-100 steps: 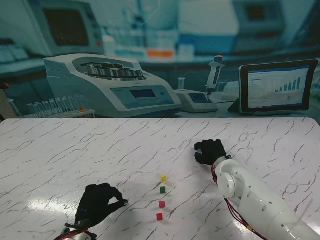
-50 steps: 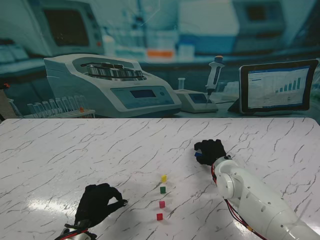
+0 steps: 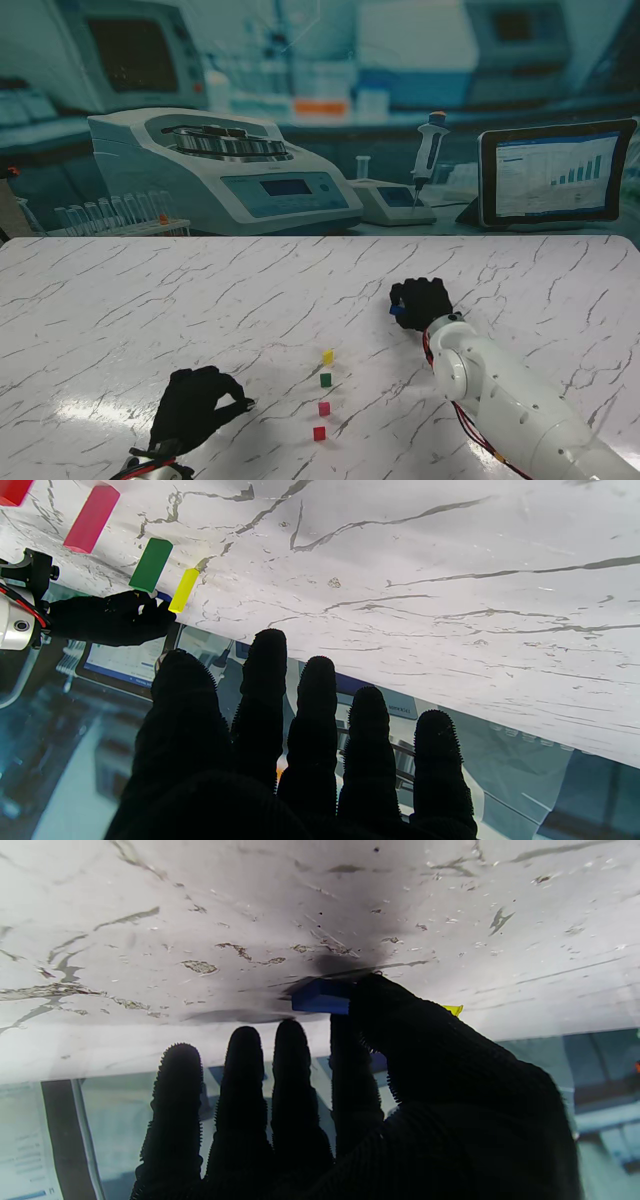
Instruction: Arrange dominoes in a row
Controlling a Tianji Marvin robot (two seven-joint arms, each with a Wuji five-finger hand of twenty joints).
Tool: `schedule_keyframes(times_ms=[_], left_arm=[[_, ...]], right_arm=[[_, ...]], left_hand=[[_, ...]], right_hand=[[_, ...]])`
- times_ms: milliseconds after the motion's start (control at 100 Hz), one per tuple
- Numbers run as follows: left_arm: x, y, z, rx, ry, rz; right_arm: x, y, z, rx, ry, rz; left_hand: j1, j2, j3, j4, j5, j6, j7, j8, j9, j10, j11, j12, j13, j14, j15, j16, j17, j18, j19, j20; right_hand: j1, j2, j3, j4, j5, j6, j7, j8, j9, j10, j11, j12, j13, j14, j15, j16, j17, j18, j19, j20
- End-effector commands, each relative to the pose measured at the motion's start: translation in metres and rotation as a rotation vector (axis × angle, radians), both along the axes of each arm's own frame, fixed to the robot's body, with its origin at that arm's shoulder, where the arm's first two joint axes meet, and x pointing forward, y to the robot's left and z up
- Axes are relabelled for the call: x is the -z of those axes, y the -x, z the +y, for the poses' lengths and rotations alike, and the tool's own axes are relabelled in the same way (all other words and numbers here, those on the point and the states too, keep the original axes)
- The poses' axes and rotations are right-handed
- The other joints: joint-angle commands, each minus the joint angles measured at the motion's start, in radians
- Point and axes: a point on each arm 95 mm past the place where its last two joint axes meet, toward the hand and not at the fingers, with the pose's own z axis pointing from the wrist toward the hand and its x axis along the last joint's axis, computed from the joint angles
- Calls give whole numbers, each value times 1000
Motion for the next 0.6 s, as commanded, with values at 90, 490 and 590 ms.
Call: schedule_keyframes(times_ms=[90, 490, 590], left_arm=[[3, 4, -4, 19, 22, 10], [4, 4, -3, 17, 26, 11], [4, 4, -4, 16, 27, 13]], right_arm=[[40, 27, -4, -2, 19, 101], [39, 31, -2, -3, -18, 104], [36, 32, -2, -3, -23, 105]], left_hand=[[18, 13, -5, -11, 14, -30, 13, -13, 17, -22, 18, 12, 4, -20, 19, 12, -8, 6, 28, 22], [36, 21, 0, -13, 17, -29, 11, -14, 20, -20, 19, 12, 5, -19, 20, 12, -8, 5, 30, 22], [52, 20, -1, -18, 18, -30, 12, -16, 20, -18, 19, 12, 5, -21, 20, 12, -9, 5, 30, 22]], right_hand=[[78, -62, -3, -65, 40, -61, 150, 20, 107, -11, 209, 112, 28, -2, 50, 32, 8, -50, 37, 5], [120, -69, 42, -74, 65, -112, 333, 116, 131, -16, 289, 216, 45, 0, 65, 38, 12, -37, 46, 0], [122, -70, 45, -77, 47, -121, 373, 153, 117, -16, 304, 243, 41, 3, 63, 38, 11, -33, 45, -3]])
